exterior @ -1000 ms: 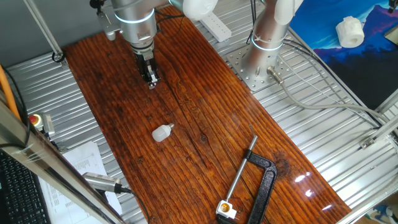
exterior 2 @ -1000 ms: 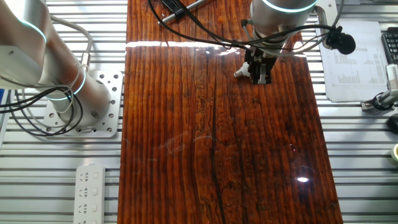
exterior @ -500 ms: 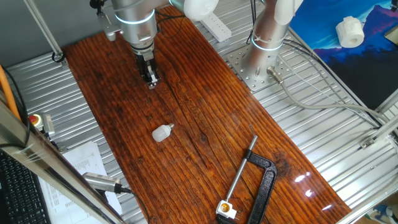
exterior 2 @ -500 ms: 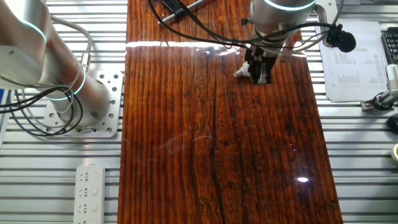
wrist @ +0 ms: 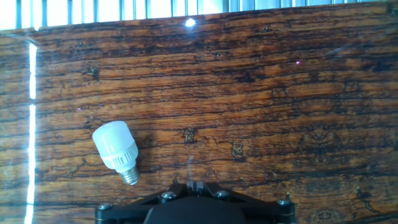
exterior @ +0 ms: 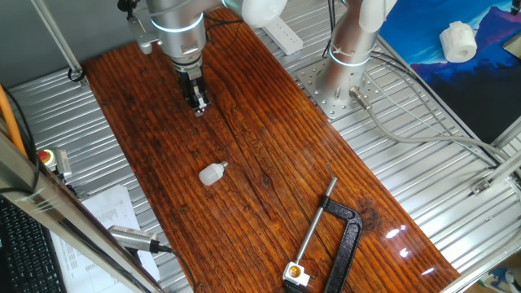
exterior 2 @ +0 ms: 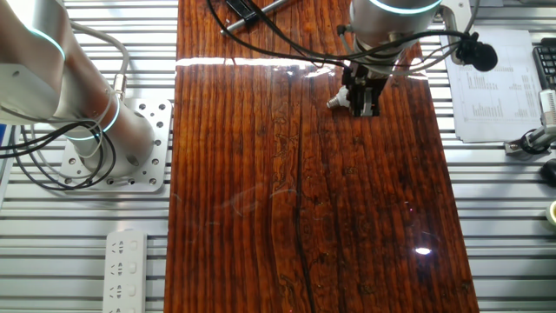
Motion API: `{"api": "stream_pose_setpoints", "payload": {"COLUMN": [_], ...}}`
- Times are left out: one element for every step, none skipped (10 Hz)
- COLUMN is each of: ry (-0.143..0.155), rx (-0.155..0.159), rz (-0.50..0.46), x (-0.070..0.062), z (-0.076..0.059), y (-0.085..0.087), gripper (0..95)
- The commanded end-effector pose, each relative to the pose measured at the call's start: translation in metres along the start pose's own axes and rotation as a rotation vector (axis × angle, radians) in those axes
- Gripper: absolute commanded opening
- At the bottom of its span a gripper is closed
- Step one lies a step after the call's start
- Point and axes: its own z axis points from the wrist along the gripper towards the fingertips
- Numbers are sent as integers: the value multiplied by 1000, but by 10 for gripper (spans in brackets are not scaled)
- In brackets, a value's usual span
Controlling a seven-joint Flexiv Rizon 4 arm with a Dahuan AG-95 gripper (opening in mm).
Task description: Install the light bulb by rotating it
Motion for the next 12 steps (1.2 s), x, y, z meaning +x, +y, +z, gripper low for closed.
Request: {"api": "stream_pose_setpoints", "payload": {"ry": [-13, -12, -14, -13, -12, -13, -16, -12, -10, -11, -13, -20], "rx": [-2, -2, -1, -1, -2, -2, -2, -3, -4, -3, -3, 1], "rz": [-169, -163, -188, -172, -177, -181, -177, -148, -154, -167, -163, -144], "x": [1, 1, 1, 1, 1, 1, 2, 3, 3, 3, 3, 3], "z": [0, 0, 0, 0, 0, -1, -1, -1, -1, -1, -1, -1], "y": [-1, -1, -1, -1, -1, -1, -1, 0, 0, 0, 0, 0], "gripper": [0, 0, 0, 0, 0, 0, 0, 0, 0, 0, 0, 0]}}
